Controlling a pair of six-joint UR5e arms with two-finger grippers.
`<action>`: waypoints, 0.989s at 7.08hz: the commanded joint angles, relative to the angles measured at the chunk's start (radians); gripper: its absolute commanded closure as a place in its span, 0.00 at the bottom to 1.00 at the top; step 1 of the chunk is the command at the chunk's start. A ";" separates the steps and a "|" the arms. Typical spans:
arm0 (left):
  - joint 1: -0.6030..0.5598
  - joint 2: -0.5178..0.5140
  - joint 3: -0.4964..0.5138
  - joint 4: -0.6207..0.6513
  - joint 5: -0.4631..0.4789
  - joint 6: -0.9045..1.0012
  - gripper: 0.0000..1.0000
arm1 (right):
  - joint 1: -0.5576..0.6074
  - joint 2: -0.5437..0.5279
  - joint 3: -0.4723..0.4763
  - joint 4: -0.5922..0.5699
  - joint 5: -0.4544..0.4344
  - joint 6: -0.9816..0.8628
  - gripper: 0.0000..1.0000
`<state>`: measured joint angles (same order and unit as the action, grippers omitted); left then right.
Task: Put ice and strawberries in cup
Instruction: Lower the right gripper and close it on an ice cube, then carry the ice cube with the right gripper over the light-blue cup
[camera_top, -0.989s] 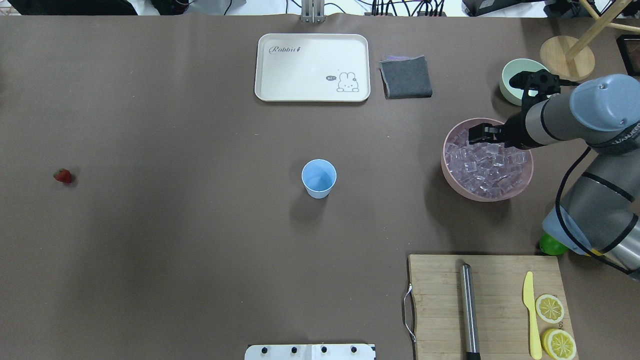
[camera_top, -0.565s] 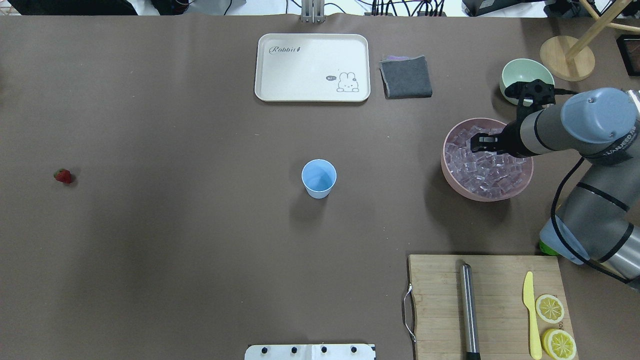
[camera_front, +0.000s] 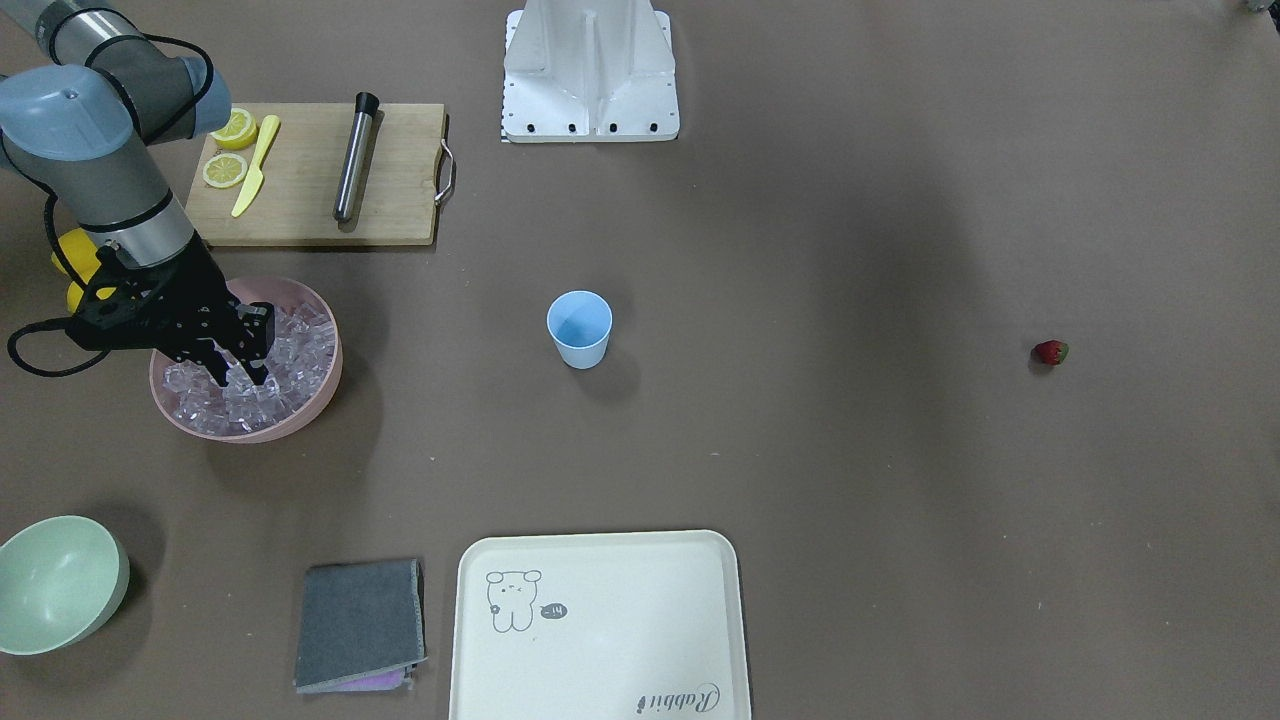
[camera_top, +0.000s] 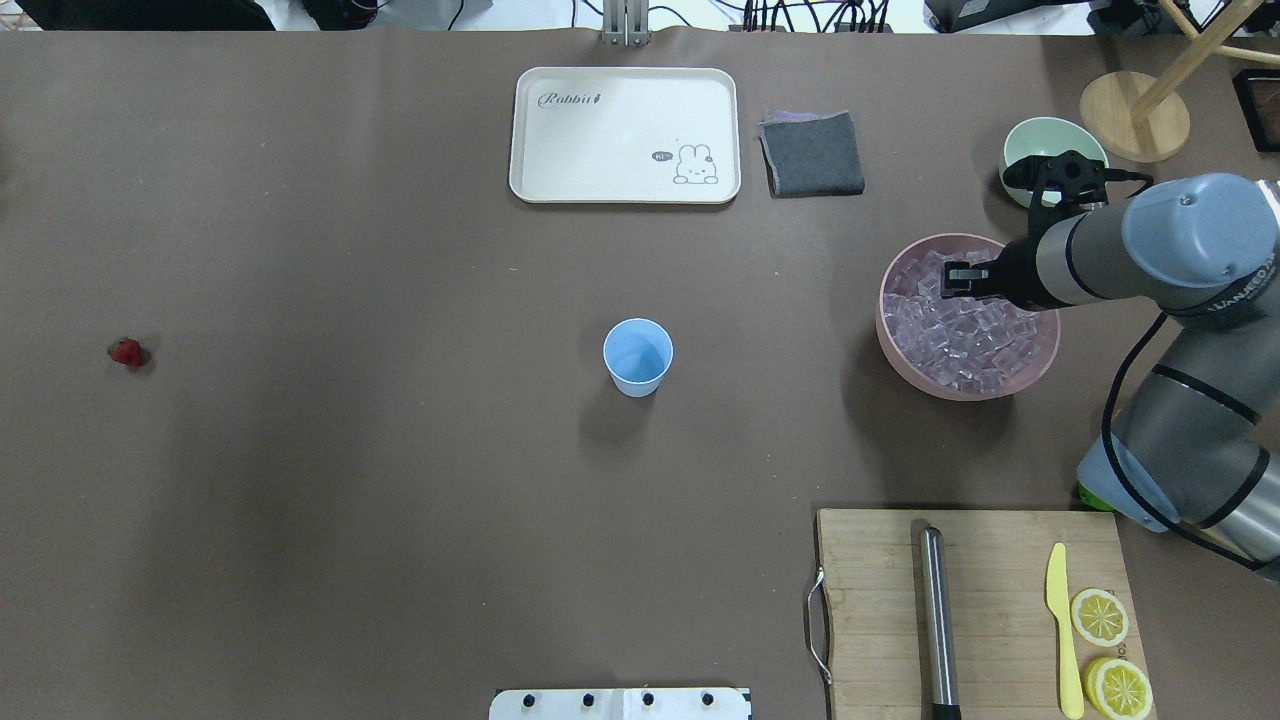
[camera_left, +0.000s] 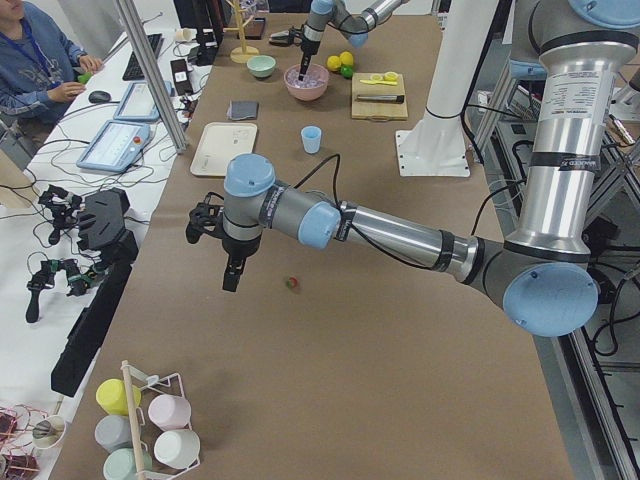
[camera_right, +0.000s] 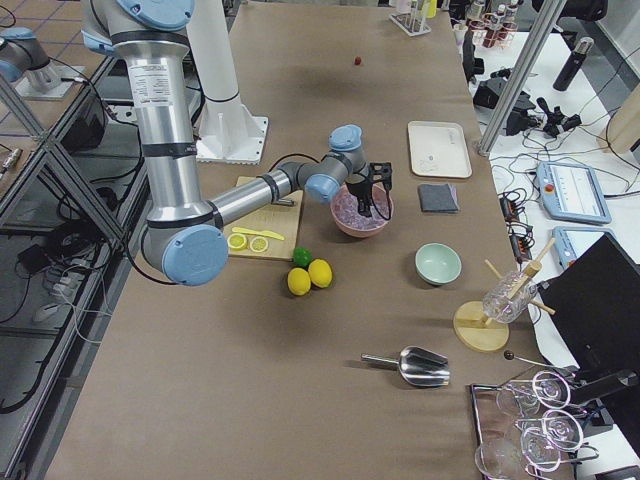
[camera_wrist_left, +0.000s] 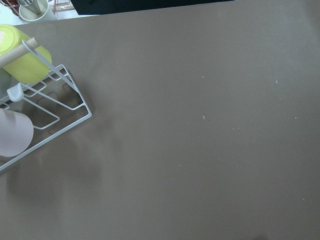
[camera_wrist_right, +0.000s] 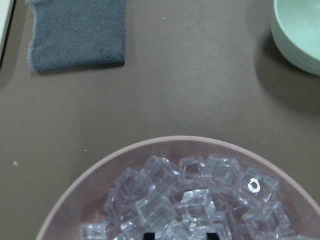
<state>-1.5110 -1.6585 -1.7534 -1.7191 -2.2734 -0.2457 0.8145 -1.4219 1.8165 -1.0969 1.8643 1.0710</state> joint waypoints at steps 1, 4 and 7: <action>0.000 0.006 0.000 0.001 0.000 -0.001 0.02 | 0.105 0.011 0.082 -0.001 0.121 -0.003 1.00; 0.000 0.014 0.000 0.001 -0.002 -0.003 0.02 | 0.158 0.149 0.097 -0.050 0.174 0.012 1.00; 0.000 0.013 0.009 0.001 -0.002 -0.003 0.02 | 0.021 0.245 0.087 -0.095 0.077 0.017 1.00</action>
<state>-1.5109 -1.6448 -1.7503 -1.7181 -2.2749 -0.2484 0.9030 -1.2144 1.9073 -1.1810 1.9999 1.0855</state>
